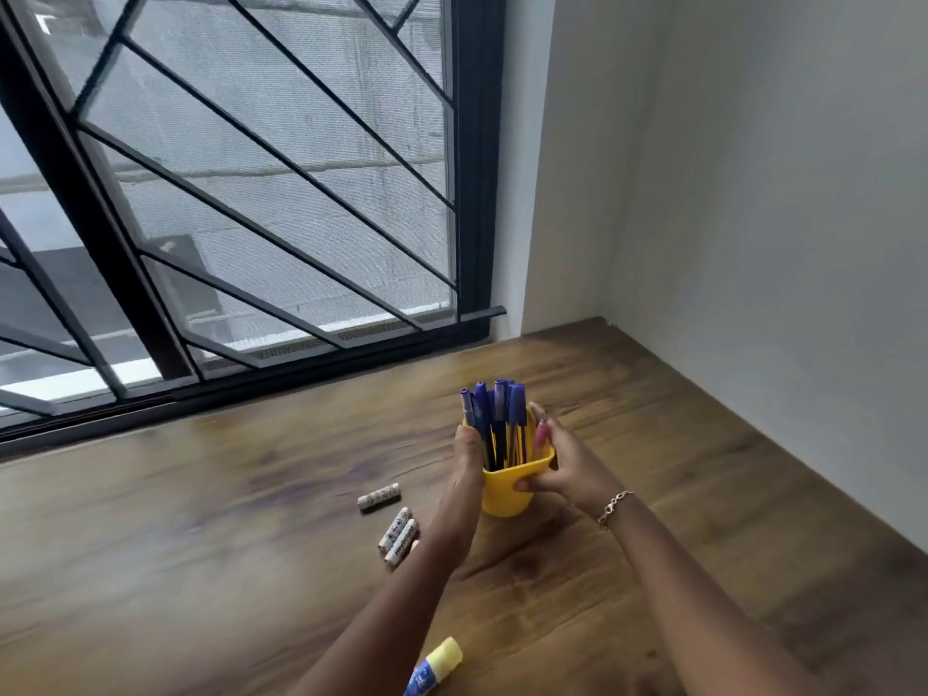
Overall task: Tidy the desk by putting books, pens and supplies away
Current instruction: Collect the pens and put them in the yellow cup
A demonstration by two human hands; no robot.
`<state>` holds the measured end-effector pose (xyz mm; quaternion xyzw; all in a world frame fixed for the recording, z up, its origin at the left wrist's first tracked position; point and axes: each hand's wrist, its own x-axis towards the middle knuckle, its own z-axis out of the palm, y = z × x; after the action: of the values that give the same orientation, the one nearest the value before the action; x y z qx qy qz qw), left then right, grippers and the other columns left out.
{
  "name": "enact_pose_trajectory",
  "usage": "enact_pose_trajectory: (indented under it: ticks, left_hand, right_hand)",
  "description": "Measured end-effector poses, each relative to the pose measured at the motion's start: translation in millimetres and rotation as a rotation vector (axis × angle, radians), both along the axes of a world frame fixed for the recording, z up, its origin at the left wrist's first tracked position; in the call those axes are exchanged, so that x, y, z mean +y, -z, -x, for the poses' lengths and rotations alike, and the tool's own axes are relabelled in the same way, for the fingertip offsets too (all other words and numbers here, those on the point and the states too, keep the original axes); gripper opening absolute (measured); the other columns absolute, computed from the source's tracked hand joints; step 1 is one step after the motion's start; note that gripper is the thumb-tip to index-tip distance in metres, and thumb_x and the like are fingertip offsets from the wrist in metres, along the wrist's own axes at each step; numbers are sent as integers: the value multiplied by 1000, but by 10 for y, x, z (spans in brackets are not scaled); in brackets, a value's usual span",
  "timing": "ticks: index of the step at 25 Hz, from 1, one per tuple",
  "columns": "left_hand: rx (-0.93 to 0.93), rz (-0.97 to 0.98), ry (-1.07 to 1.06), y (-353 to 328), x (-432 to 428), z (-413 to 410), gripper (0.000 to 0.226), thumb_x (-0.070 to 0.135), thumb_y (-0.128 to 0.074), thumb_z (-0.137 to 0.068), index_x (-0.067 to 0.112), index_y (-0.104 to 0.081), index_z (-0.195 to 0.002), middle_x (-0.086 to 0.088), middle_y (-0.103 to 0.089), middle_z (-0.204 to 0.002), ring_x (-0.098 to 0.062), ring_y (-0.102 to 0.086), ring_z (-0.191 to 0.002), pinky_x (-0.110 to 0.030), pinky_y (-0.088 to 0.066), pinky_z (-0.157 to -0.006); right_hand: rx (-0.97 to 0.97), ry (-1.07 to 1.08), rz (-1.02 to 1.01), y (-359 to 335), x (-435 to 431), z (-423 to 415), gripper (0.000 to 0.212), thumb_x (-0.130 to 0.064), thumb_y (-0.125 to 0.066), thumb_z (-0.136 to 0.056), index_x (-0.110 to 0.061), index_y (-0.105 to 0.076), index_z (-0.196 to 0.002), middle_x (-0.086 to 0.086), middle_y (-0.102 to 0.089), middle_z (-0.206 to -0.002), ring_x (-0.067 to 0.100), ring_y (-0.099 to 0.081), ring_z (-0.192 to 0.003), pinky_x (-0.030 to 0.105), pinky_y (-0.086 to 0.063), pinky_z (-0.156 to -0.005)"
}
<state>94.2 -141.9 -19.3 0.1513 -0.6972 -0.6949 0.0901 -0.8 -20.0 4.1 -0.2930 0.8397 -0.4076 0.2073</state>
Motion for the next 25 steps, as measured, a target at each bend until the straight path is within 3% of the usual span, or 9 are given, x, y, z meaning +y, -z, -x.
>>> enact_pose_trajectory:
  ticks: [3,5,7,9,13,16,18,22,25]
  left_hand:
    - [10,-19,52,-88,108,28,98,90,-18,-67,30,-37,-141,3,-45,-143,-9,-39,-132,-38,-28,-113]
    - [-4,-45,131,-202,224,36,106,91,-28,-64,28,-19,-148,2,-29,-153,-13,-27,-140,-41,-19,-117]
    - [-2,-25,219,-265,341,79,99,72,-52,-72,28,-8,-149,8,-36,-146,-7,-37,-132,-25,-31,-108]
    - [35,-3,312,-331,481,209,93,39,-70,-76,29,-9,-146,15,-46,-128,2,-48,-113,-10,-43,-86]
    - [39,-8,360,-361,883,667,112,39,-74,-63,30,0,-148,7,-39,-135,-14,-43,-123,-22,-38,-94]
    - [31,-20,365,-393,1282,1057,114,43,-76,-59,31,-3,-146,7,-38,-133,-13,-41,-121,-25,-37,-96]
    - [22,-9,363,-381,1462,1279,107,31,-80,-66,30,-6,-144,8,-40,-130,-13,-41,-121,-25,-37,-95]
    - [-3,49,362,-316,1745,1700,98,6,-75,-74,30,-8,-141,6,-42,-128,-13,-41,-120,-27,-39,-96]
    - [-34,70,333,-228,1853,1916,106,1,-72,-72,30,-1,-146,0,-40,-136,-20,-39,-128,-41,-39,-106]
  right_hand:
    - [-18,49,57,-17,127,5,102,-5,-78,-67,-18,-15,-147,10,-37,-142,20,-35,-134,26,-35,-102]
    - [-34,77,107,-35,303,49,102,-7,-80,-65,-20,-19,-146,7,-38,-143,20,-35,-134,35,-38,-107]
    - [-30,114,127,-72,524,88,107,-22,-84,-57,-24,-24,-145,6,-42,-141,22,-43,-129,43,-43,-104]
    - [-3,161,125,-106,731,181,111,-38,-83,-48,-26,-27,-143,7,-47,-135,24,-51,-120,46,-48,-97]
    - [38,233,126,-164,1177,576,108,-56,-79,-40,-18,-42,-133,13,-56,-121,27,-58,-109,45,-52,-91]
    - [71,267,105,-250,1554,918,77,-33,-81,-58,-8,-49,-123,13,-60,-114,28,-59,-107,42,-53,-89]
    - [81,287,135,-233,1735,1122,63,-15,-77,-67,-8,-49,-124,13,-59,-117,29,-59,-108,45,-53,-89]
    - [43,363,213,-158,2029,1449,65,3,-73,-70,-12,-48,-128,9,-63,-112,26,-61,-104,40,-54,-87]
    - [59,375,211,-99,2112,1641,67,4,-75,-68,-13,-49,-127,9,-63,-116,27,-60,-108,44,-53,-90]
